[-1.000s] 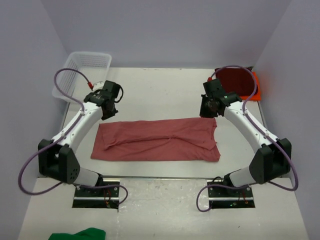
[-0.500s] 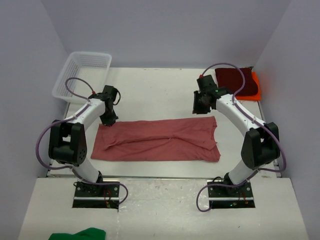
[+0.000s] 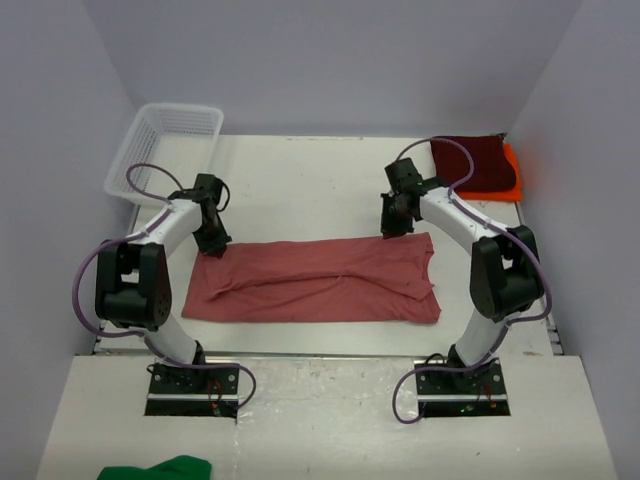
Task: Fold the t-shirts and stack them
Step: Fold the other side of the tshirt into a rectangle
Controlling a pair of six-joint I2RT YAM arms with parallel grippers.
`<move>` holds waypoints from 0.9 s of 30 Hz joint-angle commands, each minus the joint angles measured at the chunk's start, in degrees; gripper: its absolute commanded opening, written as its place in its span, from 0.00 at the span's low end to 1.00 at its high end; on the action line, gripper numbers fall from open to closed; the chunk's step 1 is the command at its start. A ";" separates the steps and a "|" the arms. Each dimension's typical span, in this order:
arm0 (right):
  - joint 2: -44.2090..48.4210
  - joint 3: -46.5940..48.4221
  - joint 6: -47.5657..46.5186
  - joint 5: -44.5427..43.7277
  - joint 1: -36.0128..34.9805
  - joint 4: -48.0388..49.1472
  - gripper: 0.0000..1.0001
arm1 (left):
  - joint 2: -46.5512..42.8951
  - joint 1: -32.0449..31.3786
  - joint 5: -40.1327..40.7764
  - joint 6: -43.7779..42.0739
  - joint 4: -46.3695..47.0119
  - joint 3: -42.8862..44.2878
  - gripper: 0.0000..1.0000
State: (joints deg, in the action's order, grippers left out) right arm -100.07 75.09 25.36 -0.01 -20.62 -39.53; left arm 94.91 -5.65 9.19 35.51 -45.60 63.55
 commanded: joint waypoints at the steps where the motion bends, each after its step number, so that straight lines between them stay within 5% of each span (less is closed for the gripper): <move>1: -2.49 -0.20 1.70 1.86 -0.47 1.56 0.00 | 0.53 -0.15 -0.93 -3.25 1.31 2.28 0.00; 27: -17.52 8.14 17.96 -8.33 -1.35 -9.42 0.00 | 19.87 0.81 17.08 4.12 -11.86 15.28 0.00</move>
State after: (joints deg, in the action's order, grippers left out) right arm -114.80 80.93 39.11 -3.88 -21.85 -46.65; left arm 112.51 -5.80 19.81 36.64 -55.61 75.90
